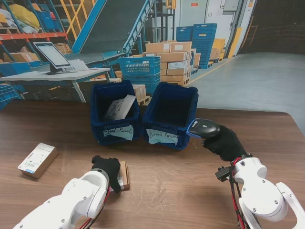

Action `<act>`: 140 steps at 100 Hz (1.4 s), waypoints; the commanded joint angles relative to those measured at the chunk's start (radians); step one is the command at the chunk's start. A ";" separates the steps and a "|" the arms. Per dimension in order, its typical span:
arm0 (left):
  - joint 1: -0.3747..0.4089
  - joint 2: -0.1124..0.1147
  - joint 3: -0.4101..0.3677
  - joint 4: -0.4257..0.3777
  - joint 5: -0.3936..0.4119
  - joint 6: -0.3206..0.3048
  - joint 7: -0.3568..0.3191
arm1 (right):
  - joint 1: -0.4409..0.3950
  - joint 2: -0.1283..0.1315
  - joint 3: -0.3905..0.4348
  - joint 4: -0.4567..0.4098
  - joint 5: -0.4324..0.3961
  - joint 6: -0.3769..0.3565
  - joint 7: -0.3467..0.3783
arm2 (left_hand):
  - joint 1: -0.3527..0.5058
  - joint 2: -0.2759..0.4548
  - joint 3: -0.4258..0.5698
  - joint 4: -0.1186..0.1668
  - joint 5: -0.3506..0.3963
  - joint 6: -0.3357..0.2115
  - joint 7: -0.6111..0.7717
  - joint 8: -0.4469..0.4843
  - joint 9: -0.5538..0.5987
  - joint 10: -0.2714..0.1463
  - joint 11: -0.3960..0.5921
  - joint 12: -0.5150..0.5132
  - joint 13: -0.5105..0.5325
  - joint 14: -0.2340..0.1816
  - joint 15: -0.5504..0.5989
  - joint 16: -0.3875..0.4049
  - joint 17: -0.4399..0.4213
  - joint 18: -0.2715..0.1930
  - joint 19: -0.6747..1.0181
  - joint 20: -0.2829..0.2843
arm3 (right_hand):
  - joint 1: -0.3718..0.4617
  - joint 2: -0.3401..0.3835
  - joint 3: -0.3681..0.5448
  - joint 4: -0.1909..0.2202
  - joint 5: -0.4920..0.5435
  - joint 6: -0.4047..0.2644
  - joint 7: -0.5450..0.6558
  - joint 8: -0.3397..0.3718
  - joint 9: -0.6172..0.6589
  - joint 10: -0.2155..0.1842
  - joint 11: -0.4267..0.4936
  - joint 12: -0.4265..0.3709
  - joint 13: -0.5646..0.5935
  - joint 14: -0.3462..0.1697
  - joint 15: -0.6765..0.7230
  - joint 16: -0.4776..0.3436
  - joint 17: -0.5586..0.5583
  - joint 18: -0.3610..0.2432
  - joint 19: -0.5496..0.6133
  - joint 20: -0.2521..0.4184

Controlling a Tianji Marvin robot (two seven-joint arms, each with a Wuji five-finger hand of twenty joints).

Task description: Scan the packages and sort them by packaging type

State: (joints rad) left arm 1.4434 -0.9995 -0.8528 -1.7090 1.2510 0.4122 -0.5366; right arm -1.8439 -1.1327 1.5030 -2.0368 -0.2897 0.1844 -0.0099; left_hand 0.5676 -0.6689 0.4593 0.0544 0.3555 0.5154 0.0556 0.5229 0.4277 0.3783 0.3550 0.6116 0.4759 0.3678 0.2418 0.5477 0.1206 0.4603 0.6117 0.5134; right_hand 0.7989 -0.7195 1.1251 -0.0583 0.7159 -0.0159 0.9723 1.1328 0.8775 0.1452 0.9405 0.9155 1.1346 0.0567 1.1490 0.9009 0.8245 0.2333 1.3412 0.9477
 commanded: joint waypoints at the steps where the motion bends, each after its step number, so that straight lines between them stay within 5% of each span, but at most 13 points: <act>1: 0.017 -0.007 0.007 0.030 -0.014 0.004 -0.006 | 0.001 -0.010 -0.006 -0.004 0.002 0.004 0.010 | 0.266 0.131 0.316 0.136 0.181 -0.220 0.227 0.079 0.057 -0.140 0.135 0.011 0.122 -0.052 0.157 0.092 0.029 0.027 0.092 0.036 | 0.104 0.077 0.146 0.029 0.038 -0.071 -0.002 -0.001 0.007 0.016 -0.003 0.006 0.023 0.000 0.029 0.013 0.011 -0.002 0.054 0.020; 12: 0.019 -0.012 0.001 0.054 -0.056 0.013 0.079 | 0.003 -0.010 -0.009 -0.002 0.003 0.004 0.008 | 0.337 0.126 0.335 0.146 0.180 -0.288 0.517 0.234 0.141 -0.175 0.232 0.020 0.203 -0.064 0.228 0.149 0.079 0.048 0.198 0.061 | 0.103 0.077 0.145 0.029 0.038 -0.071 -0.002 -0.002 0.008 0.017 -0.003 0.005 0.023 0.000 0.029 0.013 0.010 -0.001 0.054 0.020; 19: 0.019 -0.016 -0.004 0.070 -0.074 0.014 0.123 | 0.004 -0.010 -0.011 -0.001 0.003 0.005 0.009 | 0.399 0.074 0.354 0.087 0.173 -0.331 0.709 0.297 0.208 -0.189 0.217 0.175 0.239 -0.066 0.272 0.199 0.101 0.065 0.263 0.093 | 0.103 0.077 0.145 0.030 0.038 -0.072 -0.002 -0.002 0.008 0.016 -0.003 0.005 0.023 0.000 0.029 0.013 0.011 -0.002 0.054 0.019; 23: 0.017 -0.017 -0.005 0.075 -0.081 0.013 0.131 | 0.006 -0.010 -0.012 0.000 0.003 0.005 0.010 | 0.438 0.051 0.352 0.060 0.179 -0.347 0.781 0.281 0.256 -0.197 0.190 0.234 0.276 -0.060 0.267 0.317 0.121 0.073 0.310 0.125 | 0.103 0.078 0.145 0.030 0.037 -0.071 -0.002 -0.002 0.008 0.017 -0.003 0.005 0.023 0.000 0.029 0.013 0.011 -0.001 0.054 0.019; 31: 0.014 -0.019 -0.009 0.089 -0.097 0.010 0.161 | 0.008 -0.010 -0.014 0.002 0.004 0.007 0.010 | 0.509 0.013 0.337 0.031 0.202 -0.379 0.893 0.279 0.359 -0.216 0.123 0.341 0.351 -0.056 0.262 0.438 0.160 0.089 0.399 0.200 | 0.102 0.078 0.144 0.030 0.037 -0.072 -0.002 -0.003 0.008 0.017 -0.003 0.005 0.024 0.002 0.029 0.013 0.009 -0.004 0.053 0.019; 40: 0.013 -0.024 -0.017 0.107 -0.122 0.009 0.208 | 0.010 -0.010 -0.016 0.004 0.005 0.009 0.010 | 0.544 0.017 0.327 0.025 0.243 -0.404 0.965 0.293 0.427 -0.233 0.139 0.388 0.418 -0.056 0.302 0.489 0.207 0.097 0.476 0.248 | 0.102 0.077 0.144 0.030 0.037 -0.070 -0.002 -0.003 0.008 0.016 -0.003 0.004 0.023 0.000 0.029 0.012 0.011 -0.003 0.054 0.019; 140: 0.031 -0.039 -0.128 -0.020 -0.104 0.005 0.198 | 0.023 -0.011 -0.027 0.008 0.003 0.025 0.008 | 0.548 0.007 0.328 0.021 0.256 -0.387 0.985 0.263 0.453 -0.209 0.161 0.389 0.467 -0.053 0.352 0.541 0.275 0.121 0.550 0.317 | 0.102 0.077 0.146 0.031 0.037 -0.069 -0.001 -0.005 0.008 0.017 -0.001 0.004 0.025 -0.001 0.029 0.012 0.013 -0.004 0.055 0.017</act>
State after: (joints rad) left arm 1.4811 -1.0321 -0.9825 -1.7034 1.1543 0.4298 -0.3133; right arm -1.8189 -1.1351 1.4781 -2.0208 -0.2857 0.2067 -0.0138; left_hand 0.5601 -0.8077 0.0808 -0.0016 0.4977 0.4111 0.6842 0.7357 0.8150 0.3040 0.4221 0.9721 0.8435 0.3760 0.3916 1.0144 0.3836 0.5172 1.1162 0.8111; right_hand 0.7989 -0.7195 1.1253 -0.0583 0.7161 -0.0159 0.9718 1.1290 0.8775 0.1455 0.9405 0.9155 1.1346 0.0569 1.1490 0.9009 0.8245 0.2339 1.3412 0.9477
